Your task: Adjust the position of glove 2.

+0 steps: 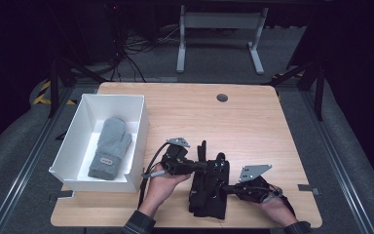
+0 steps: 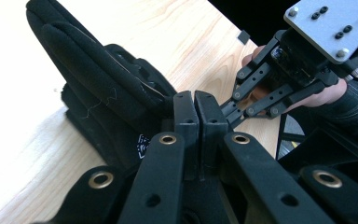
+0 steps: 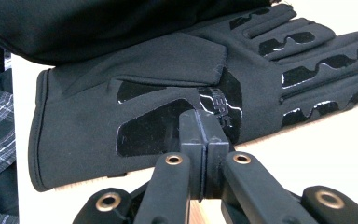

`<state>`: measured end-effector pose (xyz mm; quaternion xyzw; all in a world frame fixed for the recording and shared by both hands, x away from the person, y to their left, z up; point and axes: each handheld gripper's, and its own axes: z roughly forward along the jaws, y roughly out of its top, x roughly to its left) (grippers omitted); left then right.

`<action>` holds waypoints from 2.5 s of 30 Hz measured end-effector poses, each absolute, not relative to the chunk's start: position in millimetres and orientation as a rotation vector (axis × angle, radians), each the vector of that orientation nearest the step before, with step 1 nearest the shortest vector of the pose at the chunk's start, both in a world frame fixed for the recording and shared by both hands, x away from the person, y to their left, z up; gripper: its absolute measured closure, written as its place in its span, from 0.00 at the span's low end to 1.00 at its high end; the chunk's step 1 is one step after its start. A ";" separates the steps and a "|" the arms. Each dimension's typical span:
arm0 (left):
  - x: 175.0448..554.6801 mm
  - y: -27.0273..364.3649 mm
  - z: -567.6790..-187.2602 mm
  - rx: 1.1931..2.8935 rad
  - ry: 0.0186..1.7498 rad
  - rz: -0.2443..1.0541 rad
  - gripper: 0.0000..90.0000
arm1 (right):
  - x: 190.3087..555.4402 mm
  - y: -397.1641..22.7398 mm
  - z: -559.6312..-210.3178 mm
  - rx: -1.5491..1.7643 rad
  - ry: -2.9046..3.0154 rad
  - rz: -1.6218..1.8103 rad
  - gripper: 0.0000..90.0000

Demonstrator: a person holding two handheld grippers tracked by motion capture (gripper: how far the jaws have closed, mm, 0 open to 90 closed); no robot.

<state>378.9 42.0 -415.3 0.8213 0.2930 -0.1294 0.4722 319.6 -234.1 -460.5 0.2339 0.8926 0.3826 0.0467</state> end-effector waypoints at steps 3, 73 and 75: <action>378.7 36.7 -417.8 2.021 0.712 -0.327 0.99 | 319.9 -228.0 -460.6 0.704 2.726 1.165 1.00; 353.9 36.4 -444.7 2.407 0.714 -0.145 1.00 | 358.0 -287.8 -465.4 0.952 2.360 0.976 0.34; 355.9 43.8 -444.3 2.407 0.732 -0.121 1.00 | 358.8 -288.2 -466.4 0.951 2.348 0.981 0.30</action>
